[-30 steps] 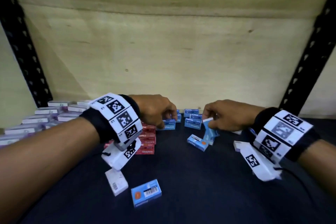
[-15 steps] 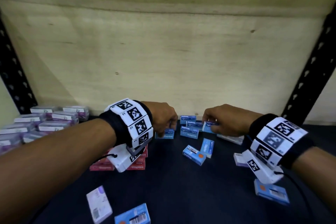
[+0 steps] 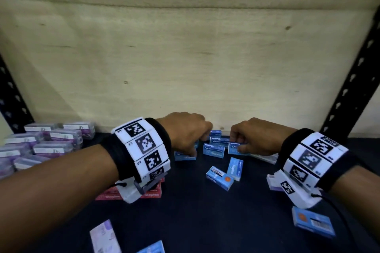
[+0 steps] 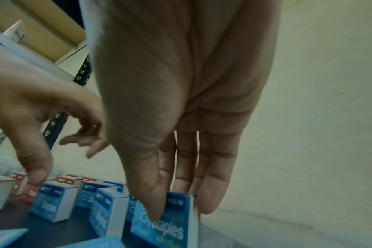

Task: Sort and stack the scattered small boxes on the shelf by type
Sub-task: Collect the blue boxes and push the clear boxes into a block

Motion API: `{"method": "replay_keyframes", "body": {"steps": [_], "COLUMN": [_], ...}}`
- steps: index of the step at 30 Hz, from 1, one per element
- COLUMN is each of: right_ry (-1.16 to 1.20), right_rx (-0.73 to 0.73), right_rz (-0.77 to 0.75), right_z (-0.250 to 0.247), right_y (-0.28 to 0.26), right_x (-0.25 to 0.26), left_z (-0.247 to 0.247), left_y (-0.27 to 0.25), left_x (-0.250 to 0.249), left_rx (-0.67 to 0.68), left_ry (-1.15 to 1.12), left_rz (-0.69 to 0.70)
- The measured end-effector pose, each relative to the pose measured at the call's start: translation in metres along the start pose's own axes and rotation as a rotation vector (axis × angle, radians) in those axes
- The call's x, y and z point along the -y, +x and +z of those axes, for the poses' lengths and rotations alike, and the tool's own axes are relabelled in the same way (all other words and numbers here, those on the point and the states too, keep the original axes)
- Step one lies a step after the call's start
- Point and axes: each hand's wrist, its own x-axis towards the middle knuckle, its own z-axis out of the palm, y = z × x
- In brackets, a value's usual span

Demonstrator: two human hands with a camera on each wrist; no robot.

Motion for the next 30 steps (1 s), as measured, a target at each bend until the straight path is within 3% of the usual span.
{"method": "replay_keyframes", "body": {"steps": [4,21,30], "right_ry": [-0.014,0.048,0.053], "right_rx": [-0.005,-0.017,-0.040], "right_rz": [0.010,0.010,-0.167], "right_z": [0.001,-0.004,0.005], "right_y": [-0.001,-0.023,-0.014], "right_x": [-0.002,0.001,0.023], "left_z": [0.007,0.017,0.018], "left_y": [0.000,-0.020,-0.041], "left_x": [-0.026,-0.029,-0.020], "left_rx": [0.084,0.249,0.292], "left_ry": [0.009,-0.037,-0.020], "left_rz": [0.087,0.009,0.046]}}
